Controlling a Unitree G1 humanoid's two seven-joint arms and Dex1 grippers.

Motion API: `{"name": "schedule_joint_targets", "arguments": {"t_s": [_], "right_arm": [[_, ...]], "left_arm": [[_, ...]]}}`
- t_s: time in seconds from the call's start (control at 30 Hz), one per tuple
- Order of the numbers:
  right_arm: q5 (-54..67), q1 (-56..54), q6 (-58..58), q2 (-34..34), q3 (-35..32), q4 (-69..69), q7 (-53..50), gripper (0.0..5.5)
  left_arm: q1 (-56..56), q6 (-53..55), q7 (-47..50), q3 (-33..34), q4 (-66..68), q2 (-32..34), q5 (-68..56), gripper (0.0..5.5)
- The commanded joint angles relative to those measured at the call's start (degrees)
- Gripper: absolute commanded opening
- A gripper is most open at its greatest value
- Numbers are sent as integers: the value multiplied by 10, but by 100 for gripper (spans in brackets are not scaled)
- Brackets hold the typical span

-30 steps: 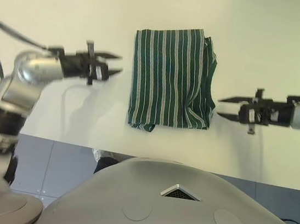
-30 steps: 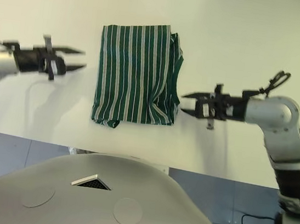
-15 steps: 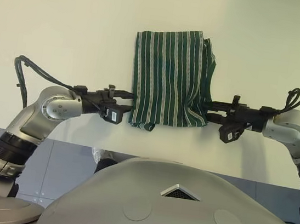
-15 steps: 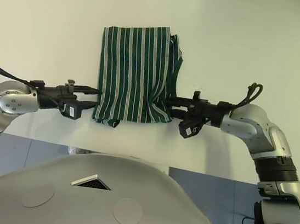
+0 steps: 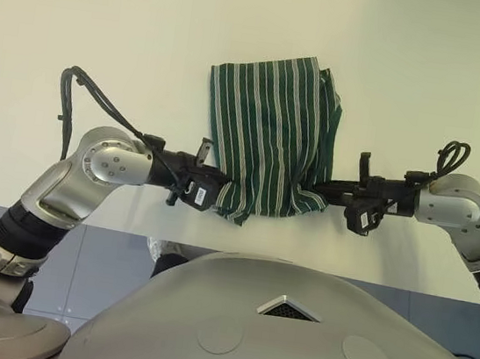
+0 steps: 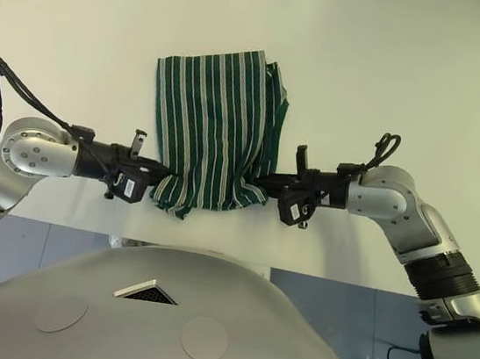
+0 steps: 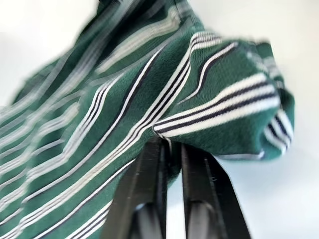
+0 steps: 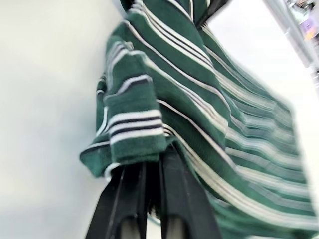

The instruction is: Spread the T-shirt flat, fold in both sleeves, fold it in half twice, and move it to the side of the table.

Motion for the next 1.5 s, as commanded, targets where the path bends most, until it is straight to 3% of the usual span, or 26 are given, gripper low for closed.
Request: {"name": "schedule_joint_targets", "arguments": {"t_s": [0.03, 0.17, 0.3, 0.37, 0.5, 0.63, 0.73, 0.87, 0.97, 1.07, 1.13, 1.23, 1.37, 1.5], "right_arm": [[307, -39, 374, -43, -34, -102, 74, 10], [394, -154, 557, 33, -78, -19, 16, 10], [428, -312, 753, 192, -93, 112, -107, 10], [410, -350, 796, 239, -109, 182, -150, 10], [341, -377, 784, 276, -129, 287, -193, 10], [320, -388, 802, 286, -170, 324, -204, 100], [305, -387, 800, 301, -188, 318, -207, 164], [242, -361, 643, 315, -196, 242, -209, 164], [230, -329, 624, 335, -149, 184, -160, 107], [203, -301, 623, 373, -98, 187, -154, 47], [196, -298, 636, 426, -116, 235, -213, 6], [181, -287, 662, 484, -124, 273, -283, 2], [180, -303, 679, 519, -219, 421, -406, 2], [186, -221, 628, 436, -436, 446, -633, 2]], "left_arm": [[-25, 251, -40, 64, -6, -3, -201, 0], [-81, 339, -25, 131, 98, -36, -287, 0], [-167, 433, 28, 167, 232, -77, -313, 0], [-217, 478, 77, 179, 284, -109, -314, 0], [-281, 511, 146, 197, 339, -167, -310, 0], [-313, 512, 186, 197, 377, -201, -295, 0], [-334, 510, 240, 215, 419, -223, -281, 70], [-345, 483, 347, 273, 466, -245, -258, 70], [-330, 465, 392, 328, 449, -262, -271, 74], [-321, 445, 407, 344, 439, -280, -271, 18], [-312, 443, 411, 351, 421, -293, -278, 0], [-287, 447, 426, 367, 396, -308, -286, 0], [-278, 441, 451, 383, 386, -313, -284, 0], [-258, 435, 489, 409, 346, -320, -285, 0]]}}
